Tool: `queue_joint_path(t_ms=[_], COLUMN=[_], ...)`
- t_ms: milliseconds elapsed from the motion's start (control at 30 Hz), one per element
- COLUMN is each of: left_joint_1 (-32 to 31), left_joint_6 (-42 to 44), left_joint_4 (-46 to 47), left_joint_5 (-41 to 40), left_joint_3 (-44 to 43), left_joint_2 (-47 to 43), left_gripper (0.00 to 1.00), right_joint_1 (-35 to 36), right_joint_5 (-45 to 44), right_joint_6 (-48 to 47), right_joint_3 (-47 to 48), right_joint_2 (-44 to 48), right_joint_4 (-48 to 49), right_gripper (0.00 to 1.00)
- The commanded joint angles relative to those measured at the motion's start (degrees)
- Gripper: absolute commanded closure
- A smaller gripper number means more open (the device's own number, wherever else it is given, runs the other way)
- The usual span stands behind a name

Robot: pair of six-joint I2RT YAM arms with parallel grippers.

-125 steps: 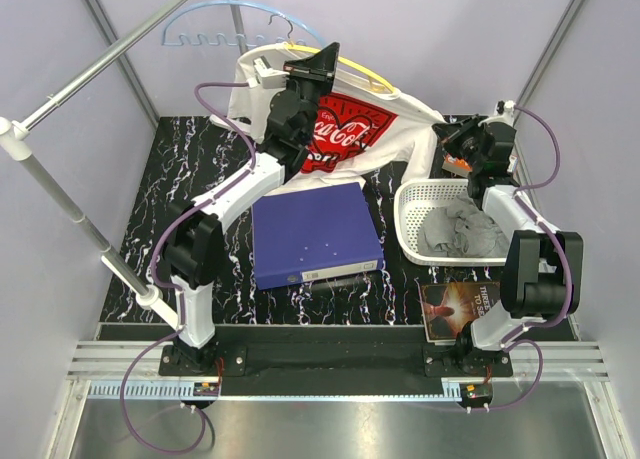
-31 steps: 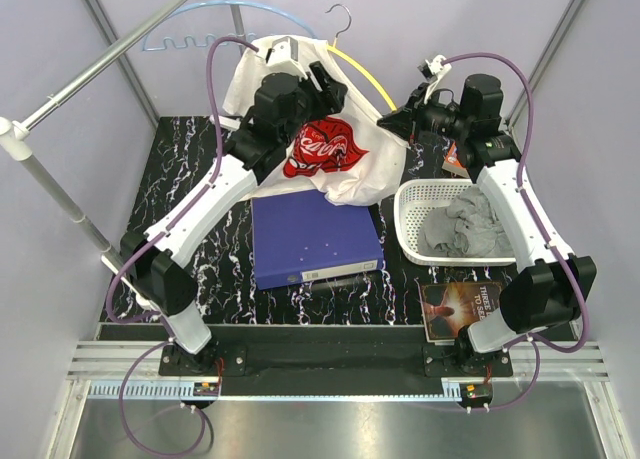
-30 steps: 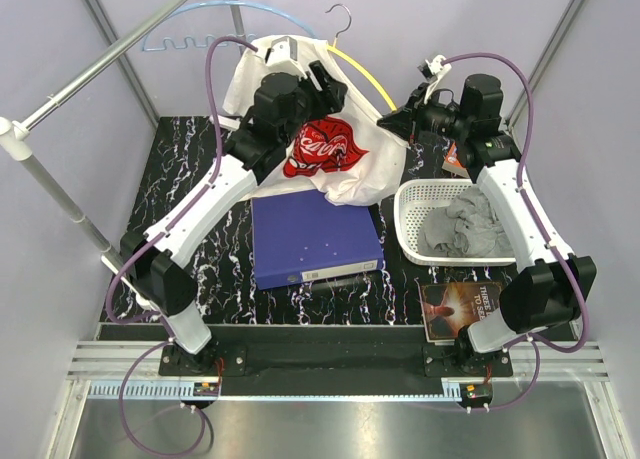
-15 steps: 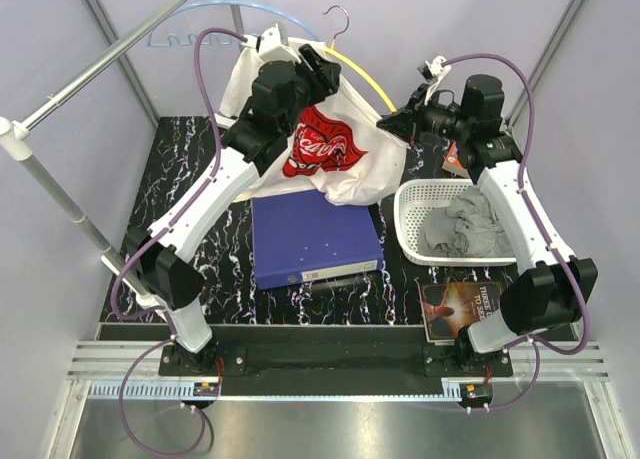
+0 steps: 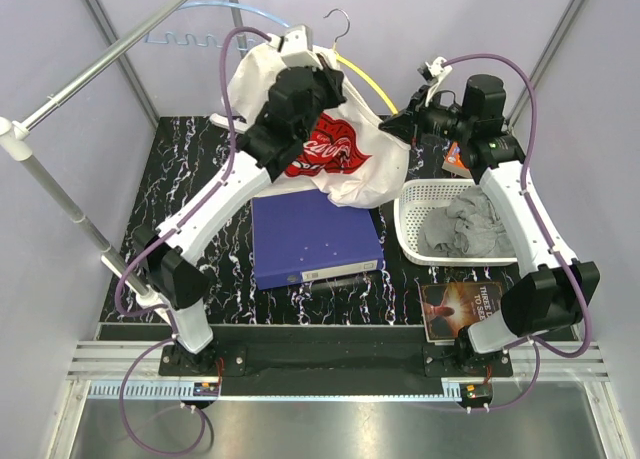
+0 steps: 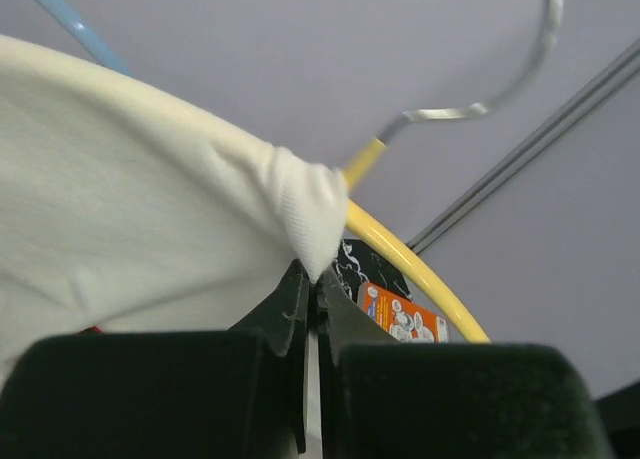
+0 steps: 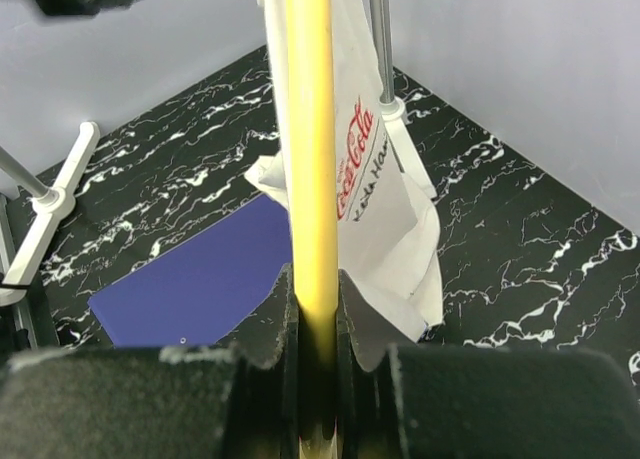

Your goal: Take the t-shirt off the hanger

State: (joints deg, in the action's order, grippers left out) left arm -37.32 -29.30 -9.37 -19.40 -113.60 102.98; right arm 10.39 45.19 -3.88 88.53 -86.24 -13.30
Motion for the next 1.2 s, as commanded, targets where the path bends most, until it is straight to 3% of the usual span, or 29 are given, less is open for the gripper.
queue_joint_path(t_ms=[0,100,233,300,333,400,600,733,867,1167], left_joint_1=[-7.31,-8.82,-8.56,-7.86,-7.68,-6.54,1.63,4.97,6.82,6.91], left_joint_6=[10.3,13.74,9.89,8.04,6.99,6.97,4.87,6.44,6.01,2.23], left_joint_4=[12.24,16.13,8.33,7.34,7.87,9.19,10.78,4.89,4.09,8.4], left_joint_5=[-2.57,-1.7,-8.45,-9.08,-8.99,-6.8,10.42,17.19,24.92,23.09], left_joint_3=[6.45,8.66,5.32,7.68,10.91,13.66,11.31,-3.07,-11.45,-13.14], left_joint_2=[-7.07,-7.88,-7.26,-9.28,-10.24,-13.23,-15.01,-9.3,-2.44,0.64], left_gripper=[1.0,1.0,1.0,0.8,0.54,0.45,0.44,0.49,0.5,0.52], right_joint_1=[0.68,1.21,1.21,1.21,1.21,1.21,1.21,1.21,1.21,1.29], right_joint_5=[0.34,-0.18,-1.15,-1.51,-1.33,-0.11,2.27,3.24,4.11,4.38], right_joint_6=[-1.13,-1.92,-1.92,-2.1,-2.1,-2.1,-1.92,-1.75,-1.66,-1.83], right_joint_3=[4.89,4.72,3.76,3.4,3.4,3.4,3.14,3.14,3.49,3.84], right_joint_2=[-0.77,-1.22,-0.6,-0.07,0.1,0.45,1.07,1.42,1.42,0.81], right_joint_4=[1.97,1.26,1.96,2.4,2.4,2.49,2.93,2.67,2.14,1.96], right_gripper=[1.0,1.0,1.0,1.0,1.0,1.0,1.0,1.0,1.0,1.0])
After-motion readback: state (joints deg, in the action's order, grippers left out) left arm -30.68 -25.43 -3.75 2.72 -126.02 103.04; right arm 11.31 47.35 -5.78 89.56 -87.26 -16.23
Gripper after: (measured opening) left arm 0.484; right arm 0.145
